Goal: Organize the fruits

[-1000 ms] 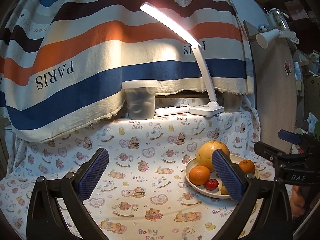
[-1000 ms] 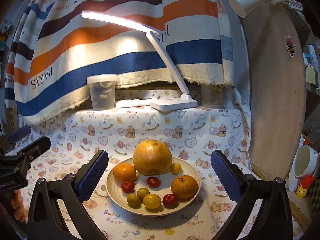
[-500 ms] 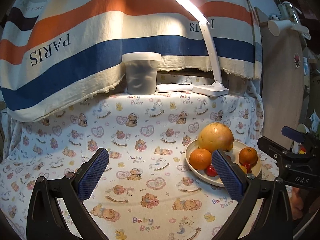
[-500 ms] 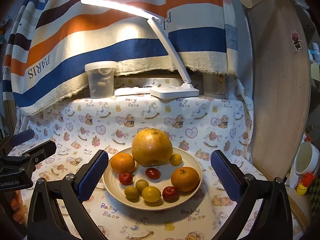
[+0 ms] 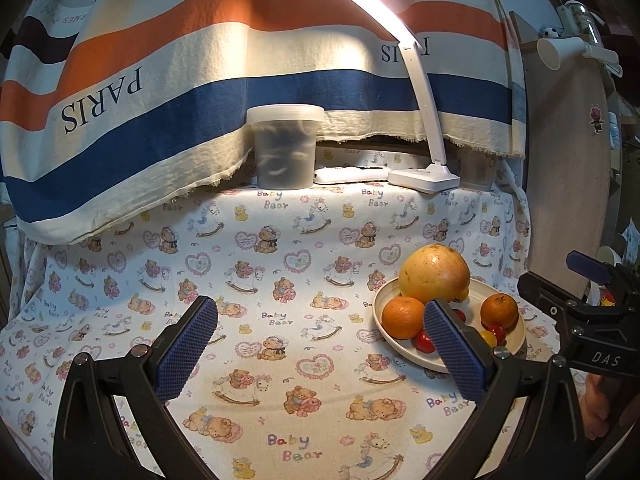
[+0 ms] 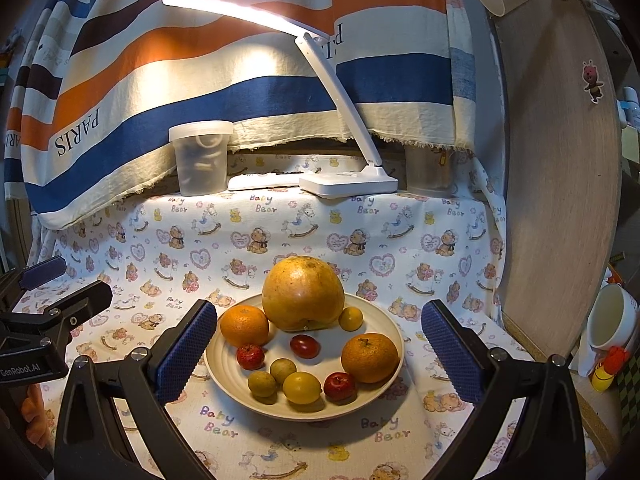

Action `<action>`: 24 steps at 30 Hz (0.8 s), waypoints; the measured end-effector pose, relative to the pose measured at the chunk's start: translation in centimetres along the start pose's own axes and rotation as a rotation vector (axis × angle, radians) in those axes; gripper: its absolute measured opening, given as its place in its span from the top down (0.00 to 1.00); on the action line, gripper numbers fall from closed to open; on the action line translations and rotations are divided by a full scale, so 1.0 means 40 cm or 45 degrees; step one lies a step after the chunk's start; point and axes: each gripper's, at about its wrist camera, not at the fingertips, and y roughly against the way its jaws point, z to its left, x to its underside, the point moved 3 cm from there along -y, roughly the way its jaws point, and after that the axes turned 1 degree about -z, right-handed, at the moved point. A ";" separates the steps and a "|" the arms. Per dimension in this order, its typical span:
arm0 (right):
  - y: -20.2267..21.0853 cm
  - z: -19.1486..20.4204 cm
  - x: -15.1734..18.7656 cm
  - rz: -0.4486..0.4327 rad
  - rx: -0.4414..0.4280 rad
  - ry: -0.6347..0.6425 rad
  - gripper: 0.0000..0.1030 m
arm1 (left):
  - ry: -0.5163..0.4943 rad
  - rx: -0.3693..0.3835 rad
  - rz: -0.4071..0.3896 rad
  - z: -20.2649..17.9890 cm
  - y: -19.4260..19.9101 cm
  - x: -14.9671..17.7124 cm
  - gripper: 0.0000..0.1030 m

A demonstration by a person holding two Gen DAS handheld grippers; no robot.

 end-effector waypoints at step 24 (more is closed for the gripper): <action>0.000 0.001 0.000 0.001 0.002 0.000 0.00 | 0.003 0.008 0.009 0.004 -0.002 0.001 0.01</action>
